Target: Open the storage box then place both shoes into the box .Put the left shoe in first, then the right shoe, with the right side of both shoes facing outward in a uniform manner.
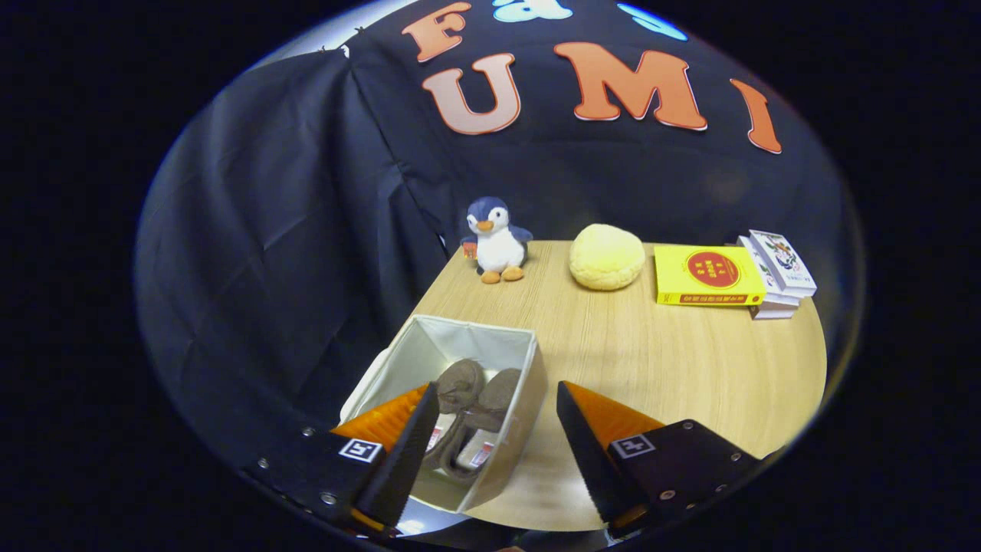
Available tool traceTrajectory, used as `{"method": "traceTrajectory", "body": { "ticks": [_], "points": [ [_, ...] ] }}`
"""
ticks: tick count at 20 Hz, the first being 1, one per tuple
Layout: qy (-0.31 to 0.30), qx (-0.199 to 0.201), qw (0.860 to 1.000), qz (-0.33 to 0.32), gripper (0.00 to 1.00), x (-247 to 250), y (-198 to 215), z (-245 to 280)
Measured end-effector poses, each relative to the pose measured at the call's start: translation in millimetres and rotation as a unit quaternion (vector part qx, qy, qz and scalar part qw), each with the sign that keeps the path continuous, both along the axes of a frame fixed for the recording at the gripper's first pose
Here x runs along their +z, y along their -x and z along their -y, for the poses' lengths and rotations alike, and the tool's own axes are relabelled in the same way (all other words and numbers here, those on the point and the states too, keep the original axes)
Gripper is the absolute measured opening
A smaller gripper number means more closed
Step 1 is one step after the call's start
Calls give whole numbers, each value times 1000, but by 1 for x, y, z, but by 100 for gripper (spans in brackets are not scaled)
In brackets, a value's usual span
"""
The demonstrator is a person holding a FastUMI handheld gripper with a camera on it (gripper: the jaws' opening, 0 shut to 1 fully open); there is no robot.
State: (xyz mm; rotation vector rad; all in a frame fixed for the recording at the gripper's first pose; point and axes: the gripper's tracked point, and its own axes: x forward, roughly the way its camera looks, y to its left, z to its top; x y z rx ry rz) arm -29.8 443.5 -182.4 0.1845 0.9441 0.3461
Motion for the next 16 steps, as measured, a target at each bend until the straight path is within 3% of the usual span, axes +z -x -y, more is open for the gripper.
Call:
{"method": "traceTrajectory", "body": {
  "ticks": [2,8,16],
  "points": [
    [-5,-12,1000,27,98,11,-11,25],
    [8,-41,990,132,98,45,-47,112],
    [40,-98,953,283,98,128,-78,223]
  ]
}}
